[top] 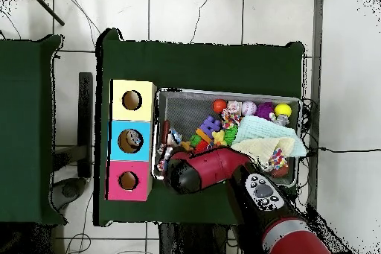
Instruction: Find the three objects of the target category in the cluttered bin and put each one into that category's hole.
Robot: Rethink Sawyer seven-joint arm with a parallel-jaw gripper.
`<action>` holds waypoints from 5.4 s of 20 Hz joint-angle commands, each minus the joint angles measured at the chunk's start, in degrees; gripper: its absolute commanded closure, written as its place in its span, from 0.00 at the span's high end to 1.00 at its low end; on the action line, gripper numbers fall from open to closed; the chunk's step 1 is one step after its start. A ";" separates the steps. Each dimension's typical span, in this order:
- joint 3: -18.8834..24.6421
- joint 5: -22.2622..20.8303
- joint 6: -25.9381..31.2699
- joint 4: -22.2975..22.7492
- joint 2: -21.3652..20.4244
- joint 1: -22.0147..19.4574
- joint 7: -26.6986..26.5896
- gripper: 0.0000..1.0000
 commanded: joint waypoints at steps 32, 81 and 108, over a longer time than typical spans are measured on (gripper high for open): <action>7.64 10.76 15.09 10.26 -14.05 -4.20 -4.90 0.00; 16.12 10.62 16.77 10.02 -6.21 -4.59 -5.55 0.00; 18.22 12.87 19.57 12.98 -16.59 -5.27 -5.50 0.00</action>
